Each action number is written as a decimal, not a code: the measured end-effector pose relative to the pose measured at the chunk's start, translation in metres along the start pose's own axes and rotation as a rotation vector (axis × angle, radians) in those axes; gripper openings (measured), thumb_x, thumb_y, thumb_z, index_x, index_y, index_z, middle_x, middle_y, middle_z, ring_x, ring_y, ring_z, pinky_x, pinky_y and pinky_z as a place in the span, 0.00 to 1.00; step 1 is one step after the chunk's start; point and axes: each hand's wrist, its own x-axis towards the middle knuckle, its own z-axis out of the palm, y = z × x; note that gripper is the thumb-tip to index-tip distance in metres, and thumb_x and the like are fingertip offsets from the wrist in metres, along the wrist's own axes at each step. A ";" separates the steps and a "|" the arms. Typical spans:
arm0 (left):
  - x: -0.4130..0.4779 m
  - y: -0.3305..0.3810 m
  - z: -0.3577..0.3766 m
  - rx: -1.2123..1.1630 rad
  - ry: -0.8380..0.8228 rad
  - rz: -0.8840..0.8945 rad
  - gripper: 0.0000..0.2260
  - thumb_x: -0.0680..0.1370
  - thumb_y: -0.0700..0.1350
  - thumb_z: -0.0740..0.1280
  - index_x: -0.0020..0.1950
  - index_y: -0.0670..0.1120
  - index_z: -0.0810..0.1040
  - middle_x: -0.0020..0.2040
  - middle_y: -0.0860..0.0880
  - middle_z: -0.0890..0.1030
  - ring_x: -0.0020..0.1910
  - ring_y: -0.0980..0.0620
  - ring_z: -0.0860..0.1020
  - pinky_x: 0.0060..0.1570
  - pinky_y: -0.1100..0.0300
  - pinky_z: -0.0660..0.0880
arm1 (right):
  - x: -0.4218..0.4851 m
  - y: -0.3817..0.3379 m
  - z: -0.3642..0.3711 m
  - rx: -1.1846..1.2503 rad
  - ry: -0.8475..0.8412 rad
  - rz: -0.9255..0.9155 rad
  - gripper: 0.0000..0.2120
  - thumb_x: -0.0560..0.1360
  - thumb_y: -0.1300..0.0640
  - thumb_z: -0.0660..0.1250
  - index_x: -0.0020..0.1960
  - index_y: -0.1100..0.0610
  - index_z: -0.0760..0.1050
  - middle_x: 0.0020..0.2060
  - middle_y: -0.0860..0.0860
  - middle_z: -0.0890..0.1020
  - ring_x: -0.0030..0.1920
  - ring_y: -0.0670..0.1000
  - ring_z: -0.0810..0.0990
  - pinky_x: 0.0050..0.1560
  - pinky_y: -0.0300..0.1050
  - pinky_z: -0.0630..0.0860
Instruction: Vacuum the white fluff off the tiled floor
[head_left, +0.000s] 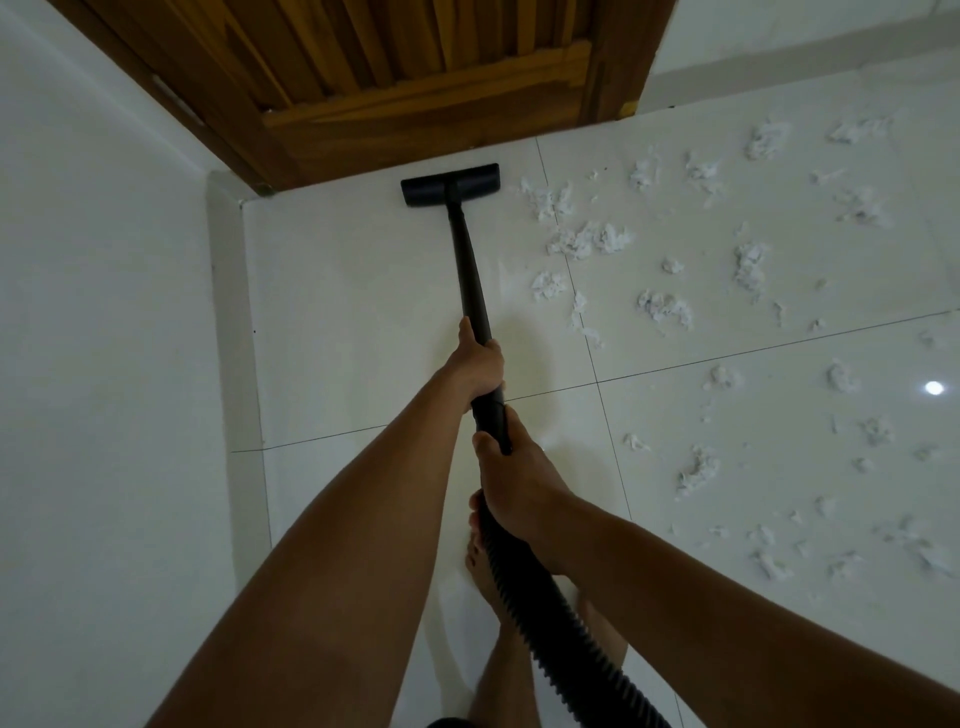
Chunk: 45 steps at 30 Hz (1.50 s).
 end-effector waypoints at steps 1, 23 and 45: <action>-0.006 0.001 0.000 -0.006 -0.006 -0.006 0.29 0.86 0.50 0.53 0.82 0.60 0.40 0.45 0.43 0.77 0.39 0.50 0.77 0.59 0.46 0.80 | -0.005 -0.001 -0.001 -0.003 0.000 -0.004 0.22 0.86 0.49 0.55 0.77 0.34 0.57 0.39 0.59 0.77 0.28 0.52 0.77 0.28 0.43 0.78; -0.113 -0.004 0.033 -0.017 -0.076 -0.117 0.30 0.86 0.47 0.53 0.82 0.58 0.39 0.46 0.43 0.77 0.38 0.51 0.76 0.55 0.52 0.80 | -0.099 0.024 -0.030 -0.054 0.017 0.023 0.23 0.86 0.52 0.55 0.78 0.39 0.58 0.30 0.55 0.76 0.18 0.46 0.75 0.21 0.37 0.74; -0.058 0.013 0.017 0.014 -0.046 -0.066 0.31 0.85 0.46 0.53 0.82 0.59 0.38 0.44 0.43 0.77 0.37 0.51 0.76 0.56 0.50 0.81 | -0.052 -0.001 -0.026 -0.094 0.028 -0.025 0.23 0.86 0.52 0.54 0.79 0.39 0.58 0.31 0.54 0.73 0.14 0.42 0.71 0.18 0.32 0.69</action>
